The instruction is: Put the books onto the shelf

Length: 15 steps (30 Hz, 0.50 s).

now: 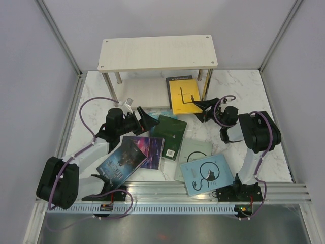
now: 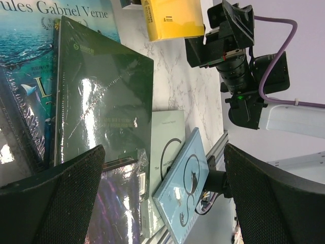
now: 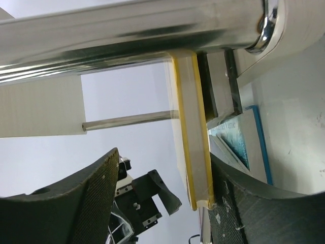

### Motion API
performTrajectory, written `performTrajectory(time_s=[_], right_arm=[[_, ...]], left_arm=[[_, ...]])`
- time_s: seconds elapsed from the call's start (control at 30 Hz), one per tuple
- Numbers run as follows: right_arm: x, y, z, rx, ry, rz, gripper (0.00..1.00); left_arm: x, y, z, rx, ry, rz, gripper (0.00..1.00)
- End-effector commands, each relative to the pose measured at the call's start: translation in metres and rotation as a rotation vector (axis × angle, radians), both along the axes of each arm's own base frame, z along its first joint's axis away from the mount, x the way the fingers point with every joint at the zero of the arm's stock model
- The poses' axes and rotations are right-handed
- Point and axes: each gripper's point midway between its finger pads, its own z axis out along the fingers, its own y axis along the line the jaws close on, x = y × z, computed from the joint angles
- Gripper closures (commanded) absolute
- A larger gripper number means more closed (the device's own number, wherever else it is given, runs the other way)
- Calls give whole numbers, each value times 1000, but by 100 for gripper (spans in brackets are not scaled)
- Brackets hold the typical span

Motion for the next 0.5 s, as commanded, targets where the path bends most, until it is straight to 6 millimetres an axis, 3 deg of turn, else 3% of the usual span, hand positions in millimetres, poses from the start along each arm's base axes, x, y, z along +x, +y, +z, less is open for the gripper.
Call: performTrajectory(time_s=[0.0, 0.17, 0.33, 0.4, 0.47], right_arm=[[-6, 4, 38, 14, -150, 41, 32], [-9, 5, 46, 40, -178, 55, 46], [-14, 5, 49, 50, -189, 59, 91], [-13, 4, 49, 50, -189, 51, 100], [-11, 4, 49, 52, -193, 43, 100]], left_arm=[[10, 0, 11, 11, -67, -4, 1], [9, 1, 7, 17, -61, -2, 1], [9, 1, 0, 23, -44, 1, 1], [10, 1, -1, 21, -41, 4, 1], [10, 0, -3, 21, -36, 1, 2]])
